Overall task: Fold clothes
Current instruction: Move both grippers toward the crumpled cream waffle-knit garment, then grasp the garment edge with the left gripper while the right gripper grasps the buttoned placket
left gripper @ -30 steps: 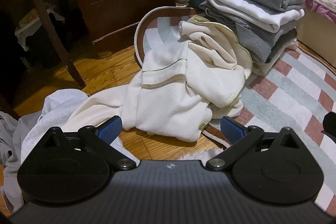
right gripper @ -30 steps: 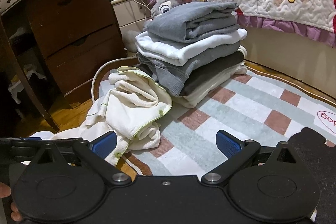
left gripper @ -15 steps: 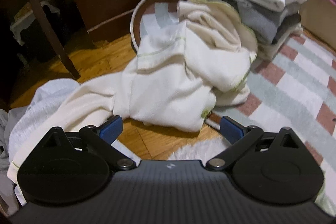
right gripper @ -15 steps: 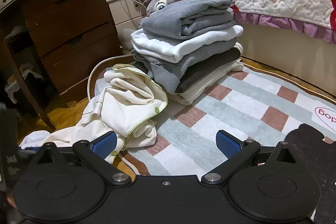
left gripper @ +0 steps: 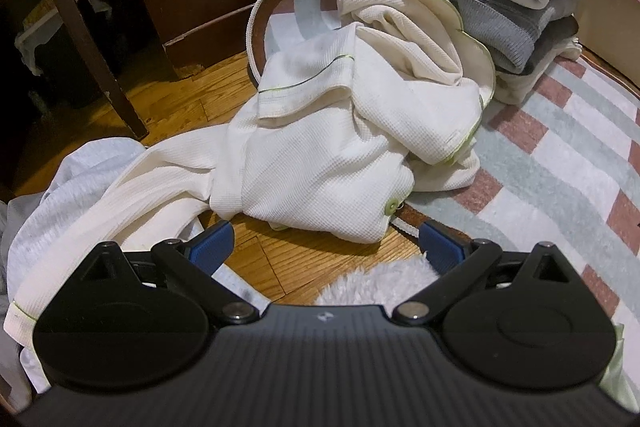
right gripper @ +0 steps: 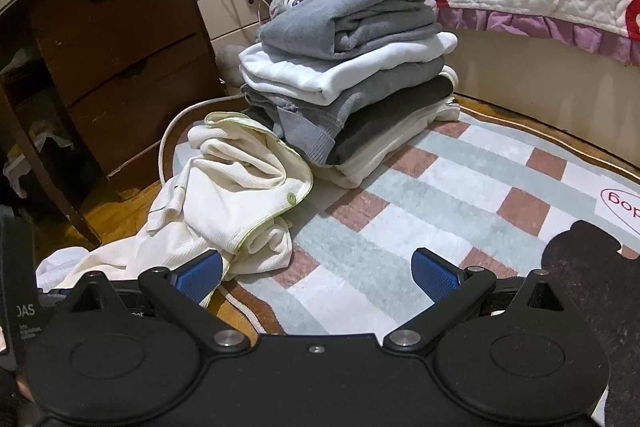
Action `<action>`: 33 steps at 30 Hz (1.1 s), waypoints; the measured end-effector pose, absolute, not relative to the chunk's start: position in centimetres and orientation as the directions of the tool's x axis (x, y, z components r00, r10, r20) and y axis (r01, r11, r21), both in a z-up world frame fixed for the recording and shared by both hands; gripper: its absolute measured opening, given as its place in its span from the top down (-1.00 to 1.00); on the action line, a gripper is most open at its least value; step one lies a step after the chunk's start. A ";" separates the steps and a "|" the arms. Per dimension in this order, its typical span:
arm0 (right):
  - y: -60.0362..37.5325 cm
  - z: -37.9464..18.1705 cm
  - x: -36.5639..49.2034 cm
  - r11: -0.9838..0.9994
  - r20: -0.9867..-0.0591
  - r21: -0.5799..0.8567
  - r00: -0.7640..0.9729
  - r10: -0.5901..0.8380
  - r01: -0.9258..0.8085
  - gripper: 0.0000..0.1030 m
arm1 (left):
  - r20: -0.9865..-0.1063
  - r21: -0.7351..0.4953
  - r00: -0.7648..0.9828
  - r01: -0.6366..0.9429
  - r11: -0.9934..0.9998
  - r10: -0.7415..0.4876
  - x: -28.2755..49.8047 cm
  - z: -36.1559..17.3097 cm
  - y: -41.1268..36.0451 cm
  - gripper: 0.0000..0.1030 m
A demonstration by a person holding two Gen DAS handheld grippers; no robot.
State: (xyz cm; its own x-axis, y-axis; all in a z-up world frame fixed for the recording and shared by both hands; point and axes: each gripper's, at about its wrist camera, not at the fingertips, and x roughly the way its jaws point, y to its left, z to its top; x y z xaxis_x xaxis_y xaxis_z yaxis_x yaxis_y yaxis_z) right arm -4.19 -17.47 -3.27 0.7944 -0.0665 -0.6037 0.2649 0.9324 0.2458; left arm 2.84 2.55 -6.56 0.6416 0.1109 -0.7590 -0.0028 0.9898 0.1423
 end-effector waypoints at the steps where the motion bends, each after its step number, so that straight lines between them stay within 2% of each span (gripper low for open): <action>1: -17.4 -3.3 -4.1 0.933 -0.605 0.245 0.794 -0.066 0.264 -0.98 | -0.759 0.142 0.641 -0.003 0.990 0.111 2.9 -6.6 2.6 -0.95; 9: -17.3 -3.6 -3.9 0.933 -0.610 0.248 0.791 -0.059 0.261 -0.98 | -0.761 0.133 0.640 -0.002 0.991 0.103 2.9 -6.5 2.8 -0.95; 12: -17.5 -4.4 -3.6 0.918 -0.602 0.308 0.799 -0.014 0.249 -0.98 | -0.762 0.122 0.640 0.004 0.992 0.092 2.9 -6.5 2.9 -0.95; 17: -17.9 -5.8 -3.1 0.885 -0.582 0.406 0.811 0.059 0.226 -0.98 | -0.802 0.002 0.597 0.025 1.000 -0.013 3.6 -6.4 4.2 -0.94; 20: -18.1 -6.6 -2.8 0.861 -0.567 0.462 0.817 0.102 0.213 -0.98 | -0.789 -0.092 0.609 0.016 0.996 -0.083 4.4 -6.0 5.4 -0.94; 24: -18.5 -7.7 -2.4 0.823 -0.543 0.534 0.825 0.158 0.193 -0.98 | -0.749 -0.074 0.658 0.041 0.996 -0.083 6.4 -5.3 6.4 -0.94; 26: -18.6 -8.0 -1.3 0.815 -0.542 0.553 0.818 0.193 0.174 -0.98 | -0.738 -0.052 0.671 0.052 0.997 -0.074 7.7 -5.1 6.8 -0.81; 30: -18.7 -8.6 1.9 0.804 -0.556 0.576 0.792 0.250 0.150 -0.98 | -0.754 -0.053 0.650 0.078 0.996 -0.091 10.4 -5.3 8.1 -0.30; 33: -18.9 -9.1 4.3 0.799 -0.567 0.585 0.774 0.281 0.138 -0.98 | -0.762 -0.067 0.637 0.102 0.993 -0.116 11.8 -5.7 8.7 -0.30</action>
